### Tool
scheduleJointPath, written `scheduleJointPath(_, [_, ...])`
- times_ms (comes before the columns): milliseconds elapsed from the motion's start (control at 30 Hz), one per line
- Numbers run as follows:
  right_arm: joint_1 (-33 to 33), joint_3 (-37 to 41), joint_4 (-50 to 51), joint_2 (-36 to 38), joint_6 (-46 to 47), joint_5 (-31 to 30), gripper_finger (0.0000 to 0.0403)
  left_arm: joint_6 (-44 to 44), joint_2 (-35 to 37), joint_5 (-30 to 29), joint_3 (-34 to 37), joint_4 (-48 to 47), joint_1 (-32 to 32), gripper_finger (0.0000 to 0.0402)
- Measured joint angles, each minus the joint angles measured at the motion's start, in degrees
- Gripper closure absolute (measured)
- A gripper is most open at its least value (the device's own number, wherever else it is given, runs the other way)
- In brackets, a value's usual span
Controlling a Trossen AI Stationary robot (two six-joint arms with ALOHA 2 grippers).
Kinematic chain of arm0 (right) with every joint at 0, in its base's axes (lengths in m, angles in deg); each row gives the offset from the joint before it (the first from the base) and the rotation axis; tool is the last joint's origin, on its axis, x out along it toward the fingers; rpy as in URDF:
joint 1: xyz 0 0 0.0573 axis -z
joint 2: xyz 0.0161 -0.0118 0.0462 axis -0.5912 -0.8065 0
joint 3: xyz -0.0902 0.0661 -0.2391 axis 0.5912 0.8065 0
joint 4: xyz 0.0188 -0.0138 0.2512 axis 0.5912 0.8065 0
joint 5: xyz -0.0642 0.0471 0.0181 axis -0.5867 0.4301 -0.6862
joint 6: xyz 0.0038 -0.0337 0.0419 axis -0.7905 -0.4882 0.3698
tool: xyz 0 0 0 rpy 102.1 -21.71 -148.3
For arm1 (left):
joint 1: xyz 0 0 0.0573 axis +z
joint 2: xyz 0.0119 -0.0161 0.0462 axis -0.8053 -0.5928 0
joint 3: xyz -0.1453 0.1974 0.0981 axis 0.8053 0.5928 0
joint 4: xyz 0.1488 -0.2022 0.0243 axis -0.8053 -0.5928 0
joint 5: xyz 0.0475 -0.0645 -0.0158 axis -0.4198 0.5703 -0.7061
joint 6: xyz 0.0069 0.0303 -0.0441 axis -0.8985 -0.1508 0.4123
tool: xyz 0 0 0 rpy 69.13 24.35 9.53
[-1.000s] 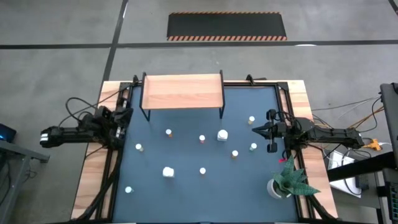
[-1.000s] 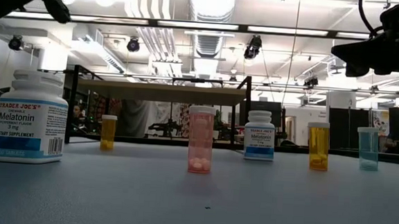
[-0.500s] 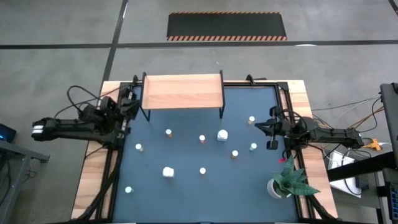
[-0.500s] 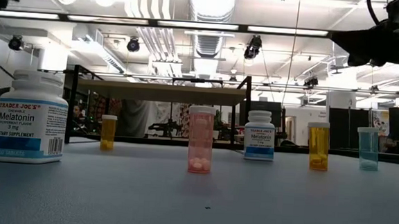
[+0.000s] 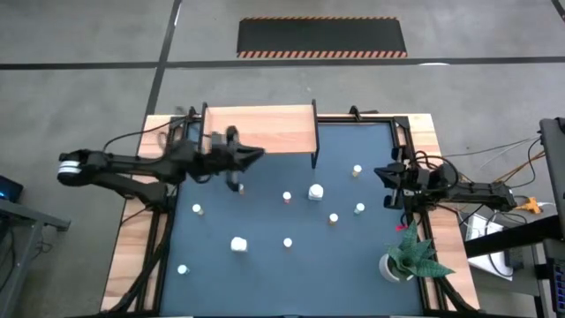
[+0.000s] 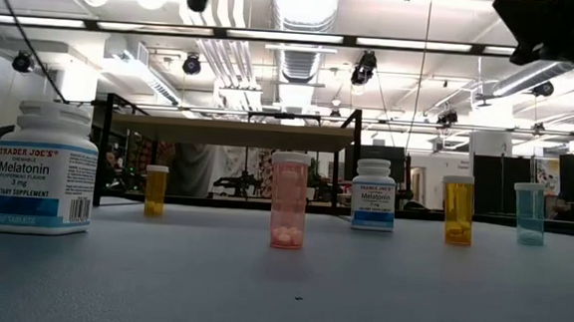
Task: Pick and place medicine bottles onto shelf by color
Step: Put the top pink pill bottle on the shelf
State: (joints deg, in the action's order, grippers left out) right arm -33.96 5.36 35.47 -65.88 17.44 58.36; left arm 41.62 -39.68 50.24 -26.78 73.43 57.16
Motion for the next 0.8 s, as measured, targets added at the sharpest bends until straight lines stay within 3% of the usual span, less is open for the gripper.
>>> scheduleJointPath(200, [0.00, 0.00, -1.53, 0.02, -3.17, -0.01, 0.0394, -0.07, -7.18, -0.02, -8.38, -11.70, -1.82, 0.0402])
scheduleJointPath(567, [0.00, 0.00, -0.38, 0.02, -3.05, -0.05, 0.0394, -1.27, -20.40, -6.87, -29.07, -51.60, -6.61, 0.0402])
scheduleJointPath(800, [0.00, 0.00, 1.03, 0.00, -2.99, -0.08, 0.0394, -3.45, -28.01, -7.06, -33.01, -57.78, -8.51, 0.0401])
